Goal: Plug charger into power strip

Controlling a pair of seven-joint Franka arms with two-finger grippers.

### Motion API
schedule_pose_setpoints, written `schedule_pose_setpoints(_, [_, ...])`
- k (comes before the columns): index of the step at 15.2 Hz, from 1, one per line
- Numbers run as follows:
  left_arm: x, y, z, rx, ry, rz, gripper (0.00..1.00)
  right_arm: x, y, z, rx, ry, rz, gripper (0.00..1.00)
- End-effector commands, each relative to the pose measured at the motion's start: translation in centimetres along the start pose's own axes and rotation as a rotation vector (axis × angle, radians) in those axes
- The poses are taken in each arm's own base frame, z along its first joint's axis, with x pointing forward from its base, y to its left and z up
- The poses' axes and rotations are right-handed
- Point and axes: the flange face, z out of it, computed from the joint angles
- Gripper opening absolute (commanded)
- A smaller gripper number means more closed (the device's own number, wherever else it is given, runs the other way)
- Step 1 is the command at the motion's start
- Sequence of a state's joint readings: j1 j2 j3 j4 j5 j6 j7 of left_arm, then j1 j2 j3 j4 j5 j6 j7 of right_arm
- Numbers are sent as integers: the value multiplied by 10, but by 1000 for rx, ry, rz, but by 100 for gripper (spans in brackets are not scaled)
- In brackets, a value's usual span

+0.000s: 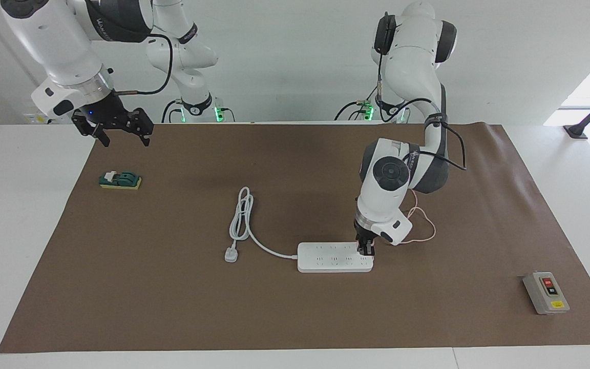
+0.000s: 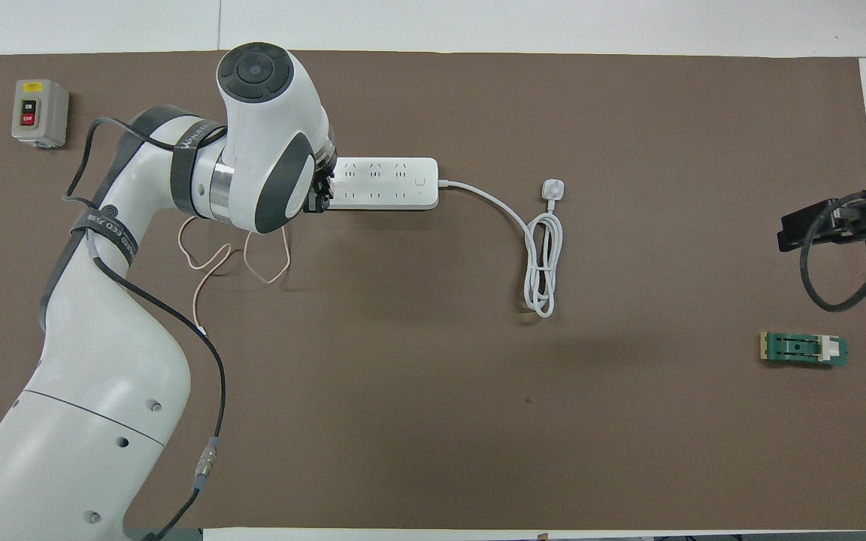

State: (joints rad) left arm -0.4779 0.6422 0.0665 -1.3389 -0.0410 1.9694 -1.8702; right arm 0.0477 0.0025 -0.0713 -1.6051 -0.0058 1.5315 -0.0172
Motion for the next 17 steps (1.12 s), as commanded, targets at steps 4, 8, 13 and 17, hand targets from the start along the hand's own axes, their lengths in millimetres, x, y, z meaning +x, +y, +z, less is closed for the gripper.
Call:
schedule_pose_setpoints(4, [-1, -1, 9, 8, 17, -14, 0, -5, 4, 0, -19, -4, -9, 100])
schedule_pose_setpoints(8, [-1, -5, 13, 19, 20, -13, 0, -5, 3, 0, -19, -6, -10, 100])
schedule_pose_setpoints(13, [-3, -8, 20, 28, 24, -12, 0, -5, 3, 0, -19, -4, -10, 100])
schedule_pose_setpoints(17, [-9, -15, 27, 45, 30, -3, 0, -5, 4, 0, -19, -4, -9, 100])
